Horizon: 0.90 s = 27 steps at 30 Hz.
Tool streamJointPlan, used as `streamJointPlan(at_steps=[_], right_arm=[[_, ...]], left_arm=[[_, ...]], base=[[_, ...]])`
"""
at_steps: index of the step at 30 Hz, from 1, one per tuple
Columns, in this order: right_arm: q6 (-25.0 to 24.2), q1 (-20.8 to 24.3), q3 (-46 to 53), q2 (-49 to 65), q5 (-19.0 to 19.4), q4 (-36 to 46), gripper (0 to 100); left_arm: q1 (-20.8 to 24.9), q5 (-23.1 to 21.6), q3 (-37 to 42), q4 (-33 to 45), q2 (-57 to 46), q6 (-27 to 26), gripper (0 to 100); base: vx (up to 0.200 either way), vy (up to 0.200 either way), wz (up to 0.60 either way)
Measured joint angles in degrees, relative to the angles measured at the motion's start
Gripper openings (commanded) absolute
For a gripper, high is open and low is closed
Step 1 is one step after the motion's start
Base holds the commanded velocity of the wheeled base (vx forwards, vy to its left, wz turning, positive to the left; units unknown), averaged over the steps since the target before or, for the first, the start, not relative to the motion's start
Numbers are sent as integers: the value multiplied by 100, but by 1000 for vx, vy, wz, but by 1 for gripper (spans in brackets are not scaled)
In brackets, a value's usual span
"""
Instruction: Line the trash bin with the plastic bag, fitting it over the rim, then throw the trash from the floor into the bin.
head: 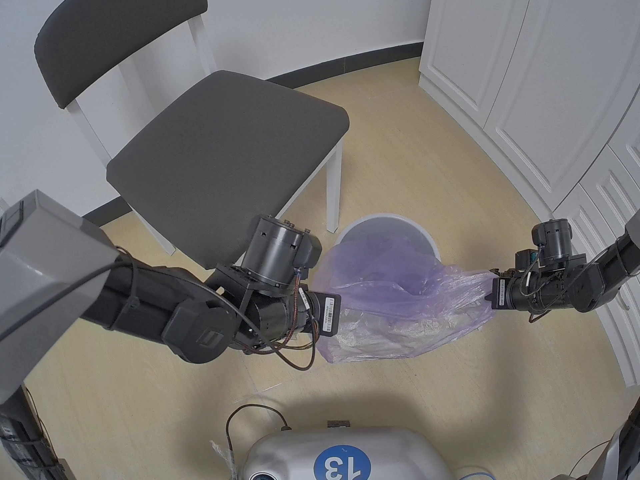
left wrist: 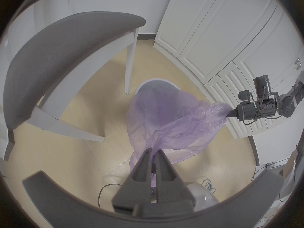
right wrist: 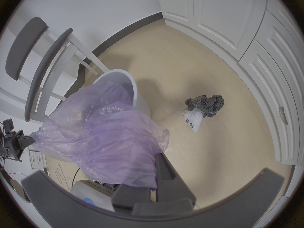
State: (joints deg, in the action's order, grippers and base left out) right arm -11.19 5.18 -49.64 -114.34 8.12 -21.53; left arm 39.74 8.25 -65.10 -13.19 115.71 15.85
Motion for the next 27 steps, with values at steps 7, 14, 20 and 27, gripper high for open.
streamJointPlan(at_steps=[7,14,20,27], right_arm=[[-5,-50,-556,-452,-68,18,0],[-134,-141,-1414,-959,-185,21,0],[-708,-207,-2089,-1347,-211,-15,0],[-1114,-224,-2439,-1620,-210,-96,0]], left_arm=[[-210,9,-560,-24,427,-72,0],[-361,15,-1459,61,958,-107,0],[-444,44,-2282,160,1467,-80,0],[-581,215,-2767,169,1766,-61,0]], base=[[0,0,0],[0,0,0],[0,0,0],[0,0,0]])
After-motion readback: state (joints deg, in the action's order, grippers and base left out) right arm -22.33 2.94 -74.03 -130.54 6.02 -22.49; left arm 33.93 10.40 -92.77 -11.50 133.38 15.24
